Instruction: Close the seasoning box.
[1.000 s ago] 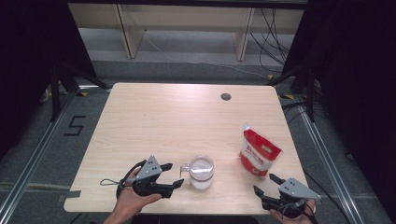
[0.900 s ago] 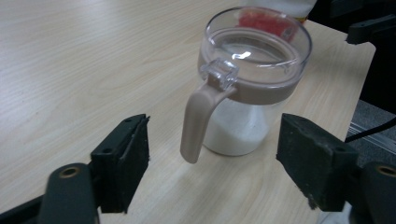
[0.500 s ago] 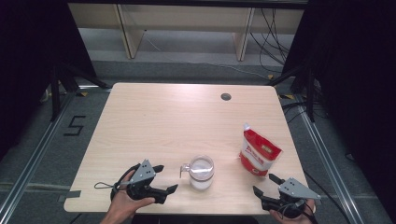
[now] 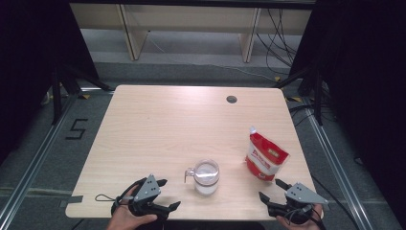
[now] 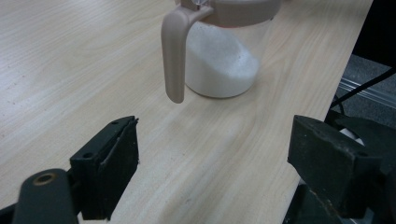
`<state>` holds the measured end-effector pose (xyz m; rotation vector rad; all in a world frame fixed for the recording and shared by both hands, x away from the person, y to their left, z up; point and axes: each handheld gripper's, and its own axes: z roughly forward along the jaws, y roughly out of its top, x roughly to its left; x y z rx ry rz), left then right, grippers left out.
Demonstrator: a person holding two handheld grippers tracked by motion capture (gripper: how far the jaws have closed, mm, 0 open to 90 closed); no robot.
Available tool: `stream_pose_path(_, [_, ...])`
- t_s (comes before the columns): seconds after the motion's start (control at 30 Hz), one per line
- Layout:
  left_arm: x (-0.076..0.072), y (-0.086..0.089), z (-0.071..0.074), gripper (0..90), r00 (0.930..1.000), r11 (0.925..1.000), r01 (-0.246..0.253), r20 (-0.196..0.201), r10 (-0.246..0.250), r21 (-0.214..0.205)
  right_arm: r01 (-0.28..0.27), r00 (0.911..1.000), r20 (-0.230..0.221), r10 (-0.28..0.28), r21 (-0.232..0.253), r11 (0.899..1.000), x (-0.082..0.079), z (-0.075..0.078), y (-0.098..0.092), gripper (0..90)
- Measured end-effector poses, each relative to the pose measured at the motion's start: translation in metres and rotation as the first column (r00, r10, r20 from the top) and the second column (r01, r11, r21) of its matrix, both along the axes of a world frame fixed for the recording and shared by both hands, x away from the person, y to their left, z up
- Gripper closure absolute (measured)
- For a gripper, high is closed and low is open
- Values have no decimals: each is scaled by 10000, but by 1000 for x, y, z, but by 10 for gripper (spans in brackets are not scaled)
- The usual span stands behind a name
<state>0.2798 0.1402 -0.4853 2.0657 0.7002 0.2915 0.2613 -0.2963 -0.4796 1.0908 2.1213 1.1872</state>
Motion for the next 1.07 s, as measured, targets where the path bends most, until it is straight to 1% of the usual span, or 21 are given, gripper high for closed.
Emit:
stream_pose_path(0.1, [-1,0,-3,160,9999,9998,121,-1,-121,162,-39,10000,-70,40,139,9999,0,0,1,259])
stream_pose_path(0.13, [-3,-1,-4,160,10000,10000,31,1,-31,86,-24,9997,-232,27,124,9999,-1,0,1,259])
stream_pose_path(0.17, [-2,0,-3,160,9996,9992,277,90,-280,303,-37,9997,-240,41,175,9998,-1,0,2,258])
stream_pose_path(0.2, [-2,0,-4,160,9996,9993,255,65,-257,262,23,9999,-100,-23,-38,10000,-1,0,1,258])
stream_pose_path(0.23, [-4,-1,-6,160,9999,9998,94,58,-95,173,8,9999,-129,-8,5,10000,-1,0,1,258])
stream_pose_path(0.27, [-4,1,-5,160,9999,9987,155,15,-156,488,-11,10000,-81,11,-6,10000,0,-1,2,258])
stream_pose_path(0.3, [-6,-1,-7,160,9999,9993,139,1,-139,342,-24,9998,-177,25,69,10000,-1,-1,2,258])
stream_pose_path(0.37, [-6,-3,-10,161,10000,9992,62,42,-63,407,-36,9998,-174,37,33,10000,-1,-1,2,259])
stream_pose_path(0.43, [-5,-1,-10,160,9998,9971,114,122,-123,751,-89,9998,-158,89,-51,9999,-1,-1,2,259])
stream_pose_path(0.47, [-6,-3,-11,161,10000,9986,33,81,-37,537,-108,9998,-165,107,-65,9999,-1,-1,2,259])
stream_pose_path(0.53, [-5,-2,-10,161,9999,9976,55,145,-65,687,-110,9998,-187,109,-66,9999,-1,-1,2,259])
stream_pose_path(0.57, [-5,-2,-9,161,10000,9982,61,11,-62,593,-99,9998,-157,97,-87,9999,-1,-1,2,259])
stream_pose_path(0.67, [-4,-1,-10,161,10000,9979,24,85,-30,650,-49,9999,-159,49,-4,10000,0,-1,2,258])
stream_pose_path(0.7, [-4,-1,-10,161,9998,9980,125,157,-135,613,-13,9998,-173,12,-59,10000,-1,-1,2,258])
stream_pose_path(0.73, [-5,-2,-11,161,9999,9987,7,116,-13,512,-57,9999,-159,58,21,10000,0,-1,2,258])
stream_pose_path(0.8, [-4,-2,-11,161,9999,9985,-5,147,-3,547,13,9995,-318,-10,89,10000,-1,-1,2,258])
stream_pose_path(0.93, [-4,-2,-11,161,9999,9980,7,133,-16,628,-50,9996,-275,49,-56,10000,-1,-2,1,258])
stream_pose_path(0.97, [-4,-3,-11,161,10000,9991,-39,75,36,412,8,9996,-291,-11,-81,10000,-1,-2,1,258])
stream_pose_path(1.0, [-3,0,-10,161,9997,9967,224,-15,-224,781,38,9996,-282,-40,-69,10000,0,-2,0,258])
stream_pose_path(1.03, [-2,1,-10,161,9998,9958,182,18,-184,896,-12,9991,-418,11,-12,10000,0,-2,-1,257])
stream_pose_path(1.07, [-2,-1,-12,161,9999,9978,44,136,-53,660,103,9995,-285,-107,-149,9998,0,-3,-2,256])
